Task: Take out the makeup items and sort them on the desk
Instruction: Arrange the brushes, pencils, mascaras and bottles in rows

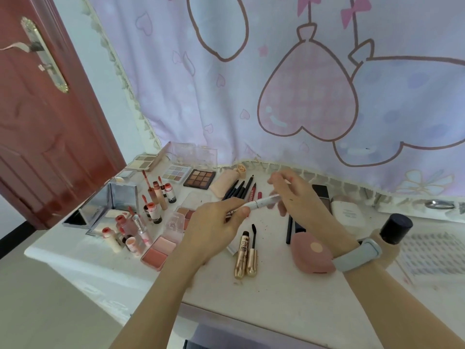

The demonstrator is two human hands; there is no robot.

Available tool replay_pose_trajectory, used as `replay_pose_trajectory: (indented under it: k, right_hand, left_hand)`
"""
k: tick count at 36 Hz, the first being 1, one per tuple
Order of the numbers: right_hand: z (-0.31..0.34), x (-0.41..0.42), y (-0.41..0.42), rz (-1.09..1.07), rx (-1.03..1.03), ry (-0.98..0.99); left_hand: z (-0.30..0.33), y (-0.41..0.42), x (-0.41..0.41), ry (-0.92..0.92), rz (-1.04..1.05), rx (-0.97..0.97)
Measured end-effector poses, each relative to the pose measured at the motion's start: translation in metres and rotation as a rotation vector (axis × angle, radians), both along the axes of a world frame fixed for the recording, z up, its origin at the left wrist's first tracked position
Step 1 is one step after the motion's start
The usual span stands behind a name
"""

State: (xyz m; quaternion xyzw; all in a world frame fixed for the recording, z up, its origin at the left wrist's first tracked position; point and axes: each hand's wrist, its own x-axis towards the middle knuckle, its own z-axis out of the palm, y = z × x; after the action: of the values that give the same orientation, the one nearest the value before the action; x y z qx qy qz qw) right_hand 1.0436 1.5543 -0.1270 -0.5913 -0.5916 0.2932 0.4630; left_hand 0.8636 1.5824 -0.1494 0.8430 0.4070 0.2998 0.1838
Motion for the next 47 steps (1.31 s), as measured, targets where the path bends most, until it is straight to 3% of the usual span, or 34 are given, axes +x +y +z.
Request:
replay_pose_trajectory:
  k: [4, 13, 18, 20, 29, 37, 47]
  right_hand:
    - [-0.002, -0.002, 0.001, 0.021, -0.085, -0.222]
    - [-0.018, 0.002, -0.004, 0.215, 0.04, -0.24]
    - [-0.016, 0.0, -0.001, 0.236, -0.007, -0.662]
    - [-0.017, 0.0, -0.001, 0.248, 0.014, -0.692]
    - [-0.028, 0.006, -0.004, 0.122, 0.332, -0.798]
    - [-0.024, 0.02, -0.011, -0.008, 0.318, -0.741]
    - [-0.022, 0.025, -0.004, -0.153, 0.377, -0.748]
  left_hand:
    - [0.001, -0.01, 0.0, 0.038, -0.015, 0.04]
    - [-0.001, -0.012, -0.012, 0.11, 0.079, 0.088]
    - [0.003, -0.011, -0.015, 0.197, 0.077, 0.142]
    - [0.004, -0.01, -0.015, 0.232, 0.08, 0.134]
    - [0.017, -0.013, -0.015, 0.334, 0.14, 0.038]
    - [0.023, -0.009, -0.025, -0.004, 0.118, -0.462]
    - [0.021, -0.006, -0.032, -0.095, 0.095, -0.462]
